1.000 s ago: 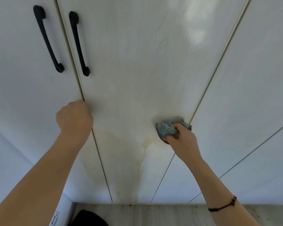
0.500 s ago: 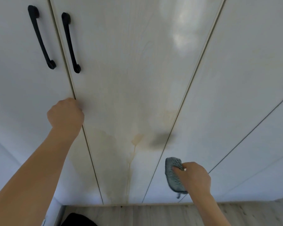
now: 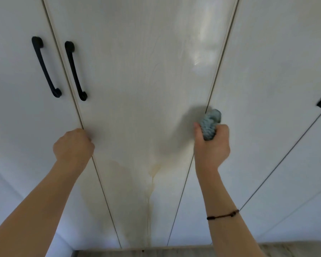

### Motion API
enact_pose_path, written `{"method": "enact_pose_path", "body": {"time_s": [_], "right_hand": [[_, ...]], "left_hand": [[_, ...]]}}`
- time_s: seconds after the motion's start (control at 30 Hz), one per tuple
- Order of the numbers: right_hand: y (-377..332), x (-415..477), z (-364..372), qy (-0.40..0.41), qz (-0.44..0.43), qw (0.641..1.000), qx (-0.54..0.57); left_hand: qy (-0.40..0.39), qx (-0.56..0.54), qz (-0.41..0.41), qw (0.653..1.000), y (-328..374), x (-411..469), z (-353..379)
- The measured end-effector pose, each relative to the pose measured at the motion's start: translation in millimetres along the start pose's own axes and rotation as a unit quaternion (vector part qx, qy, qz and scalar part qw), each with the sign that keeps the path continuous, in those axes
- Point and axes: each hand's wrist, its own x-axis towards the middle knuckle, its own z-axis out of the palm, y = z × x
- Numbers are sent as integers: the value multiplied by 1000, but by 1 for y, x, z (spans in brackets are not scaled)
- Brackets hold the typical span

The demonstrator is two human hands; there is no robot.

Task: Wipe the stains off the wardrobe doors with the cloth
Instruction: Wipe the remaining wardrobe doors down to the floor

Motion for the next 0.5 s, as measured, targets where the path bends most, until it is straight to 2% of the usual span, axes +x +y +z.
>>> {"method": "enact_pose_path", "body": {"time_s": [0.07,0.13,0.2,0.27,0.33,0.4,0.5], "right_hand": [[1,-2,31,-33,-130,989,-68],[24,-15,61,-60,-259,958,-111],[63,-41,76,-120,-331,926,-138],[114,-69,72,-194,-320,911,-175],[151,-84,57,-242,-221,925,-191],[152,-70,47,-219,-137,950,-174],[84,-14,42,-127,-122,981,-82]], "left_hand": [[3,6,-2,1000,1,1,0],[6,14,2,1000,0,3,2],[6,20,-2,1000,0,6,2],[6,23,-9,1000,3,12,-2],[-4,28,-17,999,8,16,-6],[-16,32,-25,999,11,17,-8],[-15,37,-33,999,13,16,-6]]}}
